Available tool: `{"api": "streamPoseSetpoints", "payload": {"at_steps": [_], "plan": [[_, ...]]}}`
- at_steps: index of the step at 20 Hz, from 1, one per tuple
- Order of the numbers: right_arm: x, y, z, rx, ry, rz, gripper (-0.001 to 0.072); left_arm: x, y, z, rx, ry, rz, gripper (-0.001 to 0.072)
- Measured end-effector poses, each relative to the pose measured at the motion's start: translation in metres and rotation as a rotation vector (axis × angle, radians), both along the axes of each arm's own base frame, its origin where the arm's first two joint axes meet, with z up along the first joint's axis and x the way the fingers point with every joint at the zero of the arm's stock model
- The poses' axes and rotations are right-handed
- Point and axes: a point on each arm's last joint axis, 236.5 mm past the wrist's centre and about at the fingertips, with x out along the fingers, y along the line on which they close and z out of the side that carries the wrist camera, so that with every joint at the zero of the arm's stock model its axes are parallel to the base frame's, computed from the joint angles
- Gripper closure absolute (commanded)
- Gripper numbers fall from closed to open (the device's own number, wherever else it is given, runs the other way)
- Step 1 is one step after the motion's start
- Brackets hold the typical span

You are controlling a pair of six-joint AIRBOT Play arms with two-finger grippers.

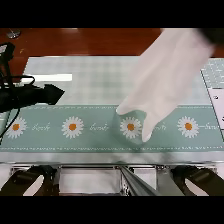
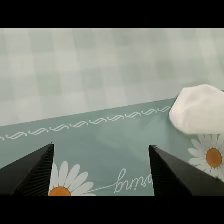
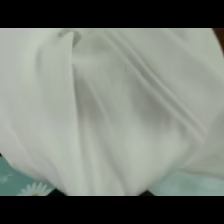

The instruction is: Fold the shirts.

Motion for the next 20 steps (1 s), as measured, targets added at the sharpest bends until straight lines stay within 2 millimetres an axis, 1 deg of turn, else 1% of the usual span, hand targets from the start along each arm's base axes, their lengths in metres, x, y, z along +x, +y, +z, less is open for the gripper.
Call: {"api": "streamPoseSetpoints", "payload": {"at_steps": [1, 2, 3, 5, 6, 7, 8, 9, 10, 11, 12, 13, 14, 15, 16, 17, 18, 19, 20], "plan": [[-0.001, 0.018, -0.036, -0.022, 0.082, 0.033, 0.0684, 0.001, 0.000, 0.001, -0.002, -0.007, 0.003, 0.0007], [-0.004, 0.035, -0.077, -0.043, 0.176, 0.060, 0.0684, 0.003, 0.000, 0.002, -0.005, -0.013, 0.005, 0.0006], [-0.009, 0.051, -0.114, -0.056, 0.257, 0.081, 0.0684, 0.005, 0.000, 0.003, -0.008, -0.024, 0.009, 0.0007], [-0.023, 0.087, -0.185, -0.061, 0.418, 0.126, 0.0684, 0.006, 0.000, 0.004, -0.009, -0.028, 0.011, 0.0007], [-0.031, 0.105, -0.217, -0.058, 0.492, 0.142, 0.0683, 0.007, 0.000, 0.004, -0.010, -0.030, 0.012, 0.0007], [-0.039, 0.121, -0.244, -0.058, 0.557, 0.157, 0.0678, 0.008, 0.000, 0.003, -0.010, -0.031, 0.013, 0.0007], [-0.048, 0.138, -0.269, -0.046, 0.628, 0.168, 0.0468, 0.008, 0.000, 0.002, -0.010, -0.027, 0.013, 0.0006], [-0.056, 0.153, -0.288, -0.027, 0.687, 0.172, 0.0064, 0.009, 0.000, 0.001, -0.009, -0.025, 0.013, 0.0006], [-0.063, 0.165, -0.304, -0.005, 0.748, 0.177, 0.0092, 0.009, 0.000, 0.000, -0.009, -0.022, 0.014, 0.0006], [-0.066, 0.172, -0.313, 0.012, 0.788, 0.183, 0.0092, 0.010, 0.000, -0.001, -0.009, -0.019, 0.014, 0.0006], [-0.065, 0.174, -0.316, 0.030, 0.820, 0.188, 0.0093, 0.010, 0.000, -0.002, -0.008, -0.015, 0.013, 0.0006], [-0.061, 0.170, -0.312, 0.038, 0.841, 0.197, 0.0093, 0.009, -0.001, -0.004, -0.005, -0.005, 0.010, 0.0007], [-0.050, 0.159, -0.303, 0.043, 0.841, 0.194, 0.0093, 0.007, -0.001, -0.007, -0.002, 0.007, 0.005, 0.0007], [-0.035, 0.138, -0.291, 0.039, 0.824, 0.174, 0.0093, 0.005, -0.001, -0.009, 0.002, 0.022, 0.000, 0.0008], [-0.020, 0.110, -0.279, 0.023, 0.799, 0.138, 0.0094, 0.001, -0.001, -0.015, 0.008, 0.047, -0.008, 0.0009], [-0.002, 0.072, -0.271, -0.004, 0.771, 0.063, 0.0094, -0.003, 0.000, -0.024, 0.020, 0.078, -0.015, 0.0009], [0.014, 0.020, -0.265, -0.056, 0.744, -0.050, 0.0095, -0.009, 0.004, -0.039, 0.039, 0.127, -0.013, 0.0009], [0.022, -0.033, -0.264, -0.110, 0.734, -0.174, 0.0095, -0.016, 0.010, -0.059, 0.057, 0.193, -0.001, 0.0009], [0.021, -0.094, -0.266, -0.174, 0.735, -0.318, 0.0096, -0.026, 0.016, -0.084, 0.065, 0.282, 0.013, 0.0009]]}}
